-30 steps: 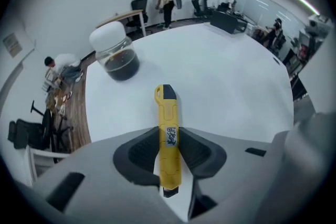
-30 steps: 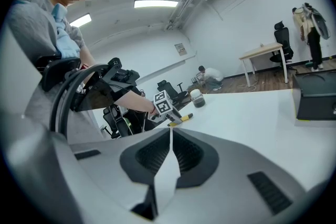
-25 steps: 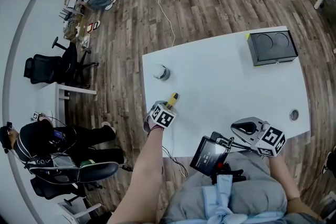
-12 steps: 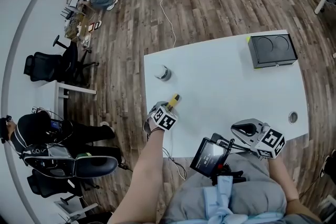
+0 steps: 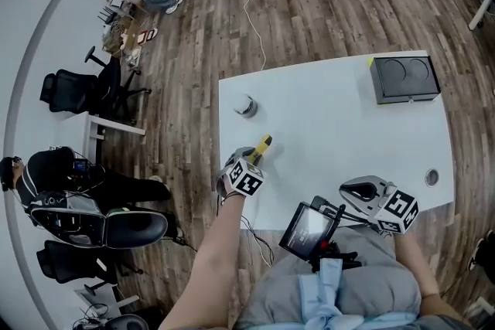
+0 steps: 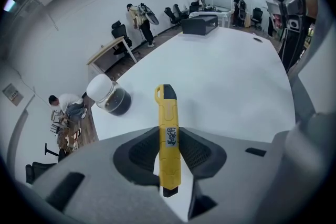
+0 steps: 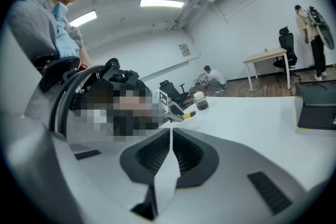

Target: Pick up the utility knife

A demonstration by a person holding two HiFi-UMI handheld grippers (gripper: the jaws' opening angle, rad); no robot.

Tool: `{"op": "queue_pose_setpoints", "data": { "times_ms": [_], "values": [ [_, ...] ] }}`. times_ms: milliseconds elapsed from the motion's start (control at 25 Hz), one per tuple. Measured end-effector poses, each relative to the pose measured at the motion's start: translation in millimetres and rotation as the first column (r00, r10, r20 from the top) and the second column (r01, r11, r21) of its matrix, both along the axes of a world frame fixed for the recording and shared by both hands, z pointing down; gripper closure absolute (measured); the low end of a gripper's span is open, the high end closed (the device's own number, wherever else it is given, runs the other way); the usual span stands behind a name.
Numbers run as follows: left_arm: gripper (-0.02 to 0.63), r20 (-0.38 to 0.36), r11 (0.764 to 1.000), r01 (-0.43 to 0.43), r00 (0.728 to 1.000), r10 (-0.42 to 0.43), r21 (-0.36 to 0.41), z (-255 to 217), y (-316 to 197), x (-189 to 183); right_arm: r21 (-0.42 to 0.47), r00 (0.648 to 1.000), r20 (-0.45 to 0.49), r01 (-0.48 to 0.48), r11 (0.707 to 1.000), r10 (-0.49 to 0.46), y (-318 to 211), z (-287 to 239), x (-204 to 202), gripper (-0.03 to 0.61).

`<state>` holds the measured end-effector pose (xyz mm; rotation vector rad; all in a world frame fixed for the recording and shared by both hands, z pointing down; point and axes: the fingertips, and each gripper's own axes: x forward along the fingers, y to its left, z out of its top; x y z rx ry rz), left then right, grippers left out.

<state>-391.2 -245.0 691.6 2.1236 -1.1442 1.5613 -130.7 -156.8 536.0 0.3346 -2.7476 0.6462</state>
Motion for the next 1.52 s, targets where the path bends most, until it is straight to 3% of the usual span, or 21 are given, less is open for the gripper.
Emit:
{"op": "queue_pose_setpoints", "data": {
  "times_ms": [440, 880, 1520],
  "values": [
    [0.491, -0.102, 0.995, 0.011, 0.995, 0.0, 0.1, -53, 0, 40, 0.032, 1.0, 0.011, 0.003, 0.999, -0.003, 0, -8, 0, 0.548],
    [0.491, -0.21, 0.97, 0.01, 0.977, 0.043, 0.243, -133, 12, 93, 0.051, 0.999, 0.032, -0.008, 0.999, 0.006, -3, -15, 5, 0.548],
    [0.491, -0.318, 0.931, 0.121, 0.948, -0.006, 0.344, -207, 37, 120, 0.077, 0.999, 0.047, -0.03, 0.997, 0.027, -11, -22, 14, 0.548]
  ]
}}
